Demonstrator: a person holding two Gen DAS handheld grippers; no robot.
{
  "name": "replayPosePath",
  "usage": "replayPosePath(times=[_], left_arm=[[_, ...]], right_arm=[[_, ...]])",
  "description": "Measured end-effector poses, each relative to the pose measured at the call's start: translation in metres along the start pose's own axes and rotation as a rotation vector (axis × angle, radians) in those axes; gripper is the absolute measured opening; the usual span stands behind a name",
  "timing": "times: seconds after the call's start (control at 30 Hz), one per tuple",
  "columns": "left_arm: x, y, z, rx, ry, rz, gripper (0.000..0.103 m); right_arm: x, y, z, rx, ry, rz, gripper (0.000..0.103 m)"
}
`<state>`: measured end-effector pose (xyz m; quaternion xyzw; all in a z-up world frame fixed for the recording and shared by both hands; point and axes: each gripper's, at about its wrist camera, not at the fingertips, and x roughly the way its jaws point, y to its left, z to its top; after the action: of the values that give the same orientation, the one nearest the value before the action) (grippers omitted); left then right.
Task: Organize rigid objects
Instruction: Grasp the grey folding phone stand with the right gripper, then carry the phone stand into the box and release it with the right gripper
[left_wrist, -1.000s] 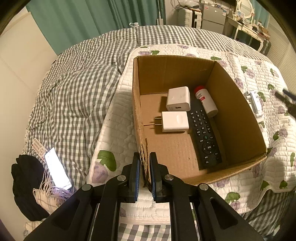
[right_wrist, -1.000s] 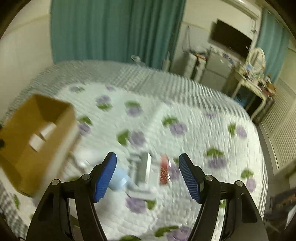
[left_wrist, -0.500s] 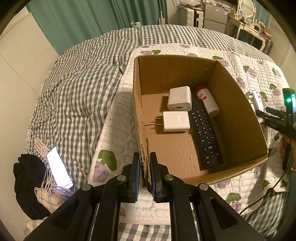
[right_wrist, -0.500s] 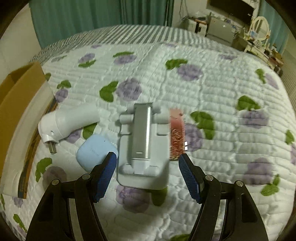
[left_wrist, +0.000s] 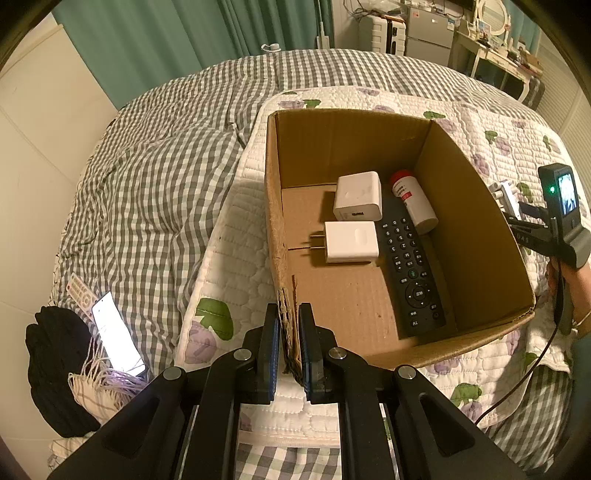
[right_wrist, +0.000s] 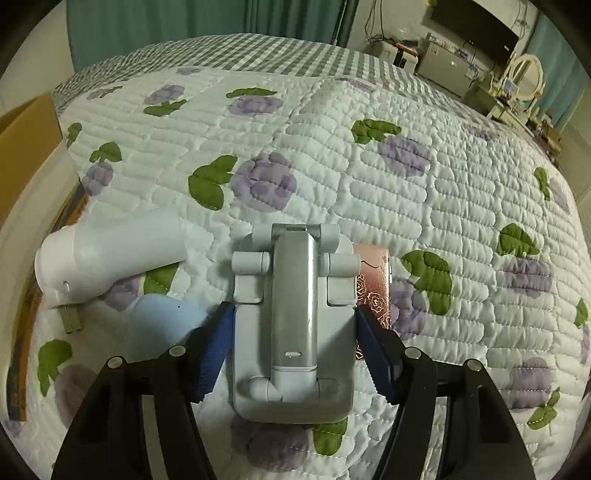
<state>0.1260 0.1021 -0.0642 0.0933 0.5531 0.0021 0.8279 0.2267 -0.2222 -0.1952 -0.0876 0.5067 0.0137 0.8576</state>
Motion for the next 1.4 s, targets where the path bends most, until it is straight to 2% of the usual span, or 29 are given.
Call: replayPosePath(times=[0.17, 0.4, 0.67, 0.73, 0.83, 0.93, 1.1, 1.4], left_arm=[[0.000, 0.000, 0.000, 0.000, -0.002, 0.000, 0.010], [0.001, -0.001, 0.000, 0.005, -0.003, 0.000, 0.010], [0.001, -0.001, 0.000, 0.004, -0.003, 0.001, 0.010], [0.001, -0.001, 0.000, 0.003, -0.003, 0.001, 0.010], [0.001, -0.002, 0.000, 0.003, -0.003, 0.000, 0.010], [0.001, -0.002, 0.000, 0.003, -0.003, -0.001, 0.010], [0.001, -0.004, 0.000, 0.003, -0.004, -0.002, 0.010], [0.002, -0.005, 0.001, 0.003, -0.006, -0.003, 0.010]], right_arm=[[-0.012, -0.004, -0.006, 0.016, -0.047, -0.015, 0.065], [-0.060, -0.012, -0.008, 0.051, -0.171, 0.009, 0.065], [-0.150, 0.002, 0.008, 0.031, -0.385, 0.067, 0.065], [-0.181, 0.014, 0.016, 0.001, -0.452, 0.100, 0.065], [-0.211, 0.031, 0.022, -0.049, -0.503, 0.154, 0.065], [-0.231, 0.057, 0.027, -0.119, -0.515, 0.216, 0.065], [-0.239, 0.097, 0.028, -0.206, -0.490, 0.315, 0.065], [-0.204, 0.178, 0.016, -0.336, -0.335, 0.458, 0.065]])
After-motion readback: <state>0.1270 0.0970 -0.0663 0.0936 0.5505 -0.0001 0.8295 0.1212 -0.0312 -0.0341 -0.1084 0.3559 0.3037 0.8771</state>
